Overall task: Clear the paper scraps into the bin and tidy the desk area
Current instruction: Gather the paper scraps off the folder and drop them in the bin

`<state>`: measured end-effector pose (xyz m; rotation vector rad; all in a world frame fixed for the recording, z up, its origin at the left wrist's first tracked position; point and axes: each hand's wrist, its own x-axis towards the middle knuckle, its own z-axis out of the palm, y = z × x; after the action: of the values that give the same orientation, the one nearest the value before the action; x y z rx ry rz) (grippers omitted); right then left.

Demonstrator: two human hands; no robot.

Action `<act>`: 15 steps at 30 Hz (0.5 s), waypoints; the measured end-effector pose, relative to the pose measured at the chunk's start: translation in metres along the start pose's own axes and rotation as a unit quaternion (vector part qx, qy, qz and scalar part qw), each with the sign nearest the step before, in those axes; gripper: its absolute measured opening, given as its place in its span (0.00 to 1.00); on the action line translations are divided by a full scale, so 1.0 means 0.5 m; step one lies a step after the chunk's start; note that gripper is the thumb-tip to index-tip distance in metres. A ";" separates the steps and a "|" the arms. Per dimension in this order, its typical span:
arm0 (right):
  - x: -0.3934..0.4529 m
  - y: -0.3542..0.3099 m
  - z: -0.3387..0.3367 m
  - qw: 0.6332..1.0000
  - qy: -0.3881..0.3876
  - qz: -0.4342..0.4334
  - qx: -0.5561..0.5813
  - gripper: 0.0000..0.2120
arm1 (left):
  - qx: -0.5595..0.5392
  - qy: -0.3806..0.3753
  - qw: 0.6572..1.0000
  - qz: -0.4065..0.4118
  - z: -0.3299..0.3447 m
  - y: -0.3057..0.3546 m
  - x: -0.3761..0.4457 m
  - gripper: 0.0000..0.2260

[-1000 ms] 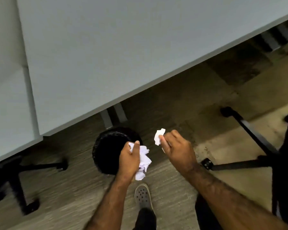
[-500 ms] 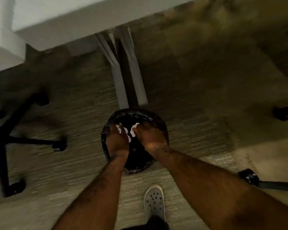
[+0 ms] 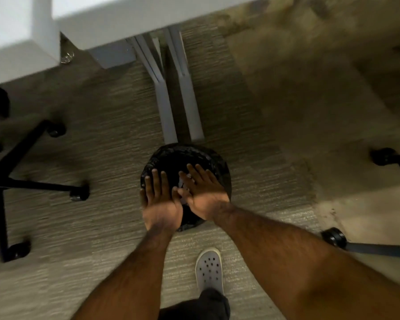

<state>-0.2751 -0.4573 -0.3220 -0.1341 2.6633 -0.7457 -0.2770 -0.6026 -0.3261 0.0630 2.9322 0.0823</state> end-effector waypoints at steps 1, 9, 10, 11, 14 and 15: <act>-0.018 -0.009 -0.019 1.000 -0.002 0.000 -0.006 0.29 | -0.002 -0.008 1.000 0.002 -0.022 0.001 -0.011 0.28; -0.214 -0.089 -0.231 0.998 0.036 0.048 0.013 0.30 | -0.033 -0.058 0.996 0.067 -0.272 0.088 -0.145 0.30; -0.240 -0.096 -0.262 0.997 0.043 0.063 0.017 0.31 | -0.043 -0.060 0.994 0.081 -0.310 0.109 -0.160 0.30; -0.267 -0.102 -0.295 0.995 0.051 0.080 0.023 0.31 | -0.060 -0.065 0.991 0.096 -0.347 0.133 -0.174 0.30; -0.347 -0.106 -0.394 0.987 0.088 0.127 0.036 0.32 | -0.110 -0.067 0.981 0.145 -0.453 0.211 -0.208 0.27; -0.374 -0.104 -0.427 0.984 0.101 0.141 0.038 0.32 | -0.118 -0.066 0.977 0.165 -0.485 0.237 -0.218 0.26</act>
<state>-0.1826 -0.3635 -0.0653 0.3507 2.7533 -0.7998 -0.2164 -0.5020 -0.0600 0.4975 2.7280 0.4561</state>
